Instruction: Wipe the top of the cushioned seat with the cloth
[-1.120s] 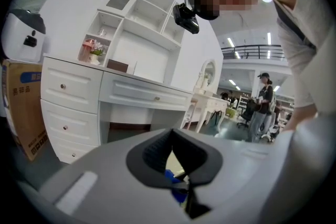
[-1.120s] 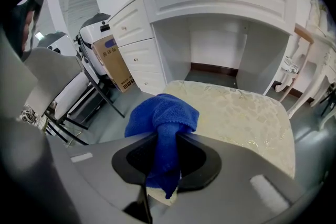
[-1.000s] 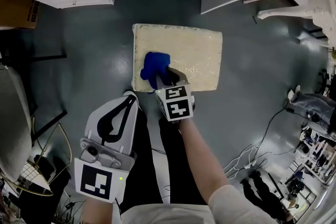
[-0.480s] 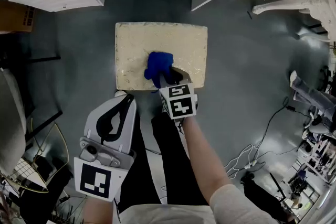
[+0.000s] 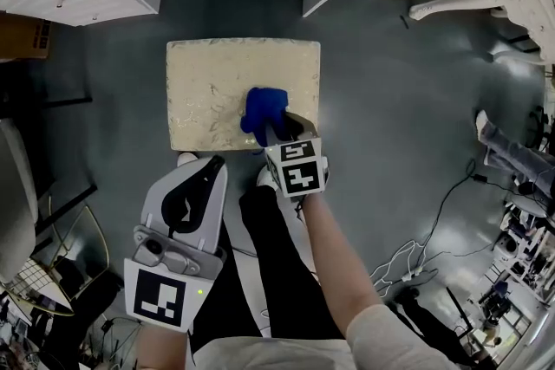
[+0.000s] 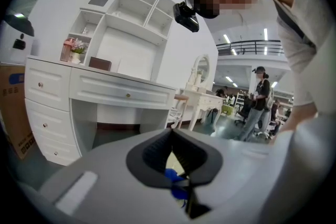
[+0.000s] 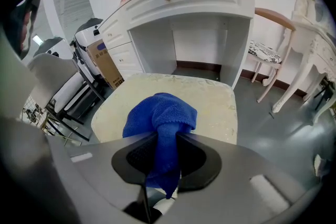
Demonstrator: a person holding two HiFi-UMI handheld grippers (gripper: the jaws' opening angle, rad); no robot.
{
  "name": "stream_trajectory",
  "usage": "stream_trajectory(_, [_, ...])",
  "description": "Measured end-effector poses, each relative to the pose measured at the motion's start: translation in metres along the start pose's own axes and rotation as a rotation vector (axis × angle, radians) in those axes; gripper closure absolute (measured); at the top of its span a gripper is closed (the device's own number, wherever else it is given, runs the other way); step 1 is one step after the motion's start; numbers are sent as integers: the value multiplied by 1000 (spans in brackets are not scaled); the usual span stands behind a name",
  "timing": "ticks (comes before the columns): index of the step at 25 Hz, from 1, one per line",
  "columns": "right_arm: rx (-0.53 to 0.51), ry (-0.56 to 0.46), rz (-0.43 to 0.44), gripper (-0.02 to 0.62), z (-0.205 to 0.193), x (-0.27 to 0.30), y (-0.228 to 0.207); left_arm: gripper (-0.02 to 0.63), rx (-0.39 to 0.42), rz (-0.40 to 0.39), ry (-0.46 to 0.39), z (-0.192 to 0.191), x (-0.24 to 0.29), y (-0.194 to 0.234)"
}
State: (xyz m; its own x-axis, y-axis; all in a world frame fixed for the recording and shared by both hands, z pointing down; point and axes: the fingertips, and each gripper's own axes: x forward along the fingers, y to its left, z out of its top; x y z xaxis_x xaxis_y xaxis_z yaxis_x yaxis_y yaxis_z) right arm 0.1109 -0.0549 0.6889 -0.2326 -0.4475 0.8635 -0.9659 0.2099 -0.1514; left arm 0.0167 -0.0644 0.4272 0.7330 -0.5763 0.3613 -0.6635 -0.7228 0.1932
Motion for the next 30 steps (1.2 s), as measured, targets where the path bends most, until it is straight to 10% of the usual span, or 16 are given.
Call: stream_trajectory(30, [46,37,-7,503,-59,-38,-69,606,19,48,21,6,14,-62])
